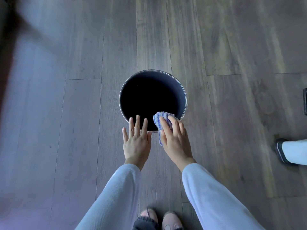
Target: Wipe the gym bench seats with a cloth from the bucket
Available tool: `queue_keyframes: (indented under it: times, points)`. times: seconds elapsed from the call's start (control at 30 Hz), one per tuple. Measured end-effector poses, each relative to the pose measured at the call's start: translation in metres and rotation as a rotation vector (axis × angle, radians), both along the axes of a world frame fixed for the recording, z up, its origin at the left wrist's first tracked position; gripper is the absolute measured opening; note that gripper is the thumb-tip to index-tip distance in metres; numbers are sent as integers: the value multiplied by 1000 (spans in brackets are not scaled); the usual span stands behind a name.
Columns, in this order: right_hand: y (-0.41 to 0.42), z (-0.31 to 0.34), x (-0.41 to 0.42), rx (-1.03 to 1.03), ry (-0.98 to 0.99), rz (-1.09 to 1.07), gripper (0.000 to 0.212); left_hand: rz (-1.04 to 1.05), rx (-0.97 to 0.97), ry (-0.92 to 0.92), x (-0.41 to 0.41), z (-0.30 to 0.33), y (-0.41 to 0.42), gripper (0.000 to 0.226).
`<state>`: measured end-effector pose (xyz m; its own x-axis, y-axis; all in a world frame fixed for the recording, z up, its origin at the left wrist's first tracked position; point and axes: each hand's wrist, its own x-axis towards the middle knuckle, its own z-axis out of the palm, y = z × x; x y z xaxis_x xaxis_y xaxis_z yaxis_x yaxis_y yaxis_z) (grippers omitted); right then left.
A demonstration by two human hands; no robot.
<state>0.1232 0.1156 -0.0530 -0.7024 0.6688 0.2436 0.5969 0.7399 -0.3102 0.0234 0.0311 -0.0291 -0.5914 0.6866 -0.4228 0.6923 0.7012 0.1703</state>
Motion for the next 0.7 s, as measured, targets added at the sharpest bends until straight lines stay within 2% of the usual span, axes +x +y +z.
queue_keyframes:
  times: [0.17,0.23,0.3,0.37,0.57,0.7]
  points:
    - [11,-1,10,-3,-14,74,41,-3,3,1,-1,-1,2,53]
    - [19,-3,12,26,-81,161,44,-5,3,-6,-2,-1,2,53]
    - [25,-4,13,78,-206,204,59,-18,5,6,-1,-2,1,56]
    - [27,-2,9,108,-292,192,67,-11,24,-1,-1,-1,1,64]
    - [25,1,-4,131,-324,120,70,-33,-37,-30,-9,3,4,52]
    - [25,13,-1,85,-341,173,92,-26,-22,-26,-11,13,5,53]
